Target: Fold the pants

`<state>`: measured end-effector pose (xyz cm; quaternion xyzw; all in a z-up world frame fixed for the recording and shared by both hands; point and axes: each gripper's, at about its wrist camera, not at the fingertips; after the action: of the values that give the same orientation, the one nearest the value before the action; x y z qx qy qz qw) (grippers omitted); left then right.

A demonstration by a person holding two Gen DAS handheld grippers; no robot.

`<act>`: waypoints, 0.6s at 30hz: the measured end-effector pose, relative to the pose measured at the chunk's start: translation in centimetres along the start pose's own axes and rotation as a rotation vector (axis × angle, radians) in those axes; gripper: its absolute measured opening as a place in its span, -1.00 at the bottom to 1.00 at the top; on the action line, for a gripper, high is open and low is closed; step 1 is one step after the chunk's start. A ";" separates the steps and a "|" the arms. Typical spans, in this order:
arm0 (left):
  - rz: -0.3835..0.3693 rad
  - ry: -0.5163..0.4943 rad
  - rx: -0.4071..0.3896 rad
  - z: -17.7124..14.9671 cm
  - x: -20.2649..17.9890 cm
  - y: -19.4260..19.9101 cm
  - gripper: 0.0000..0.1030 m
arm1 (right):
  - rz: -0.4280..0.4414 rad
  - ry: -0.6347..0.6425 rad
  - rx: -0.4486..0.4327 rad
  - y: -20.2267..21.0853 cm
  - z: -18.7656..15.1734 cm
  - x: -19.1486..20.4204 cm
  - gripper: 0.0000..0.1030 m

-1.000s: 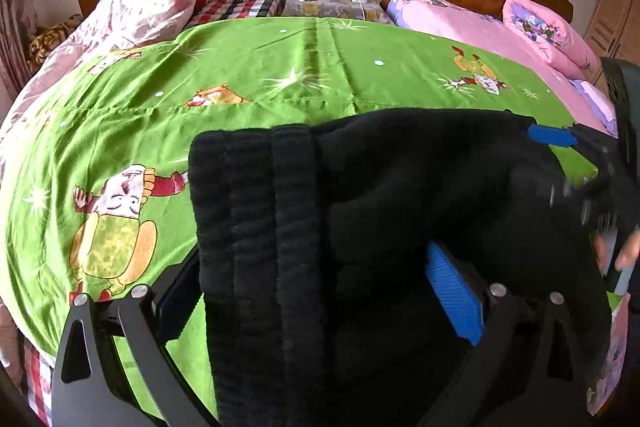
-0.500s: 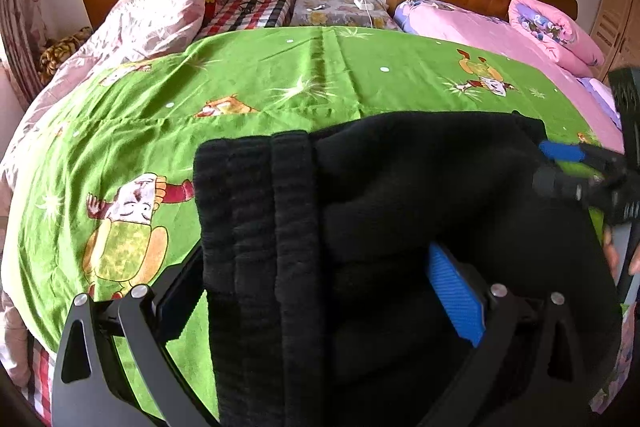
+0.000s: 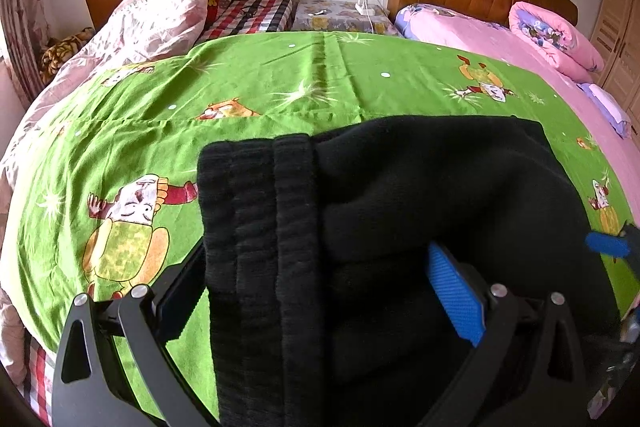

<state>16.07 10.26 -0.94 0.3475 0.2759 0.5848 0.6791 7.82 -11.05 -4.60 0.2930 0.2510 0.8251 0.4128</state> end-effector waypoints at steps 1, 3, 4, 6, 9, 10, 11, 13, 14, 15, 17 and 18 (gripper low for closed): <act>0.002 -0.001 -0.001 0.0 0.0 0.0 0.97 | 0.001 -0.019 -0.004 0.1 0.0 -0.3 0.92; 0.003 -0.004 -0.005 0.0 0.0 0.2 0.97 | -0.047 -0.027 -0.028 1.0 0.0 0.1 0.92; 0.000 -0.006 -0.009 -0.1 0.0 0.2 0.97 | -0.056 -0.025 -0.051 1.7 -0.1 0.4 0.92; -0.005 0.005 -0.036 -0.2 0.1 0.7 0.97 | -0.021 -0.029 -0.089 3.1 -0.6 1.0 0.92; 0.043 0.019 -0.136 -1.0 -0.1 3.1 0.96 | -0.036 0.000 -0.136 4.8 -1.8 2.0 0.92; 0.045 0.018 -0.161 -1.3 -0.5 4.0 0.96 | -0.055 0.013 -0.150 5.3 -2.4 2.3 0.92; 0.017 0.013 -0.184 -1.9 -1.2 5.2 0.96 | -0.072 0.016 -0.156 5.9 -3.0 2.9 0.92; -0.015 0.005 -0.219 -3.1 -2.5 6.7 0.96 | -0.098 0.007 -0.168 6.3 -3.6 2.9 0.92; -0.013 -0.009 -0.232 -4.1 -3.5 7.5 0.96 | -0.096 -0.014 -0.180 6.4 -4.2 2.7 0.92; -0.007 -0.024 -0.242 -4.9 -4.4 7.9 0.96 | -0.086 -0.033 -0.186 6.6 -4.6 2.5 0.92; 0.020 -0.073 -0.266 -6.4 -6.0 8.4 0.96 | -0.065 -0.055 -0.179 6.4 -5.1 2.0 0.92; 0.045 -0.097 -0.270 -7.0 -6.6 8.4 0.96 | -0.069 -0.053 -0.175 6.3 -5.3 1.9 0.92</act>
<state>4.40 5.41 1.30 0.2870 0.1537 0.6141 0.7190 -0.11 -13.74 -3.68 0.2689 0.1769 0.8211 0.4713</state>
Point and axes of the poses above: each gripper's, at about its wrist camera, not at the fingertips, and y roughly against the way its jaws point, x to its left, z to its top, and after that the axes turned 3 degrees about z, right-handed
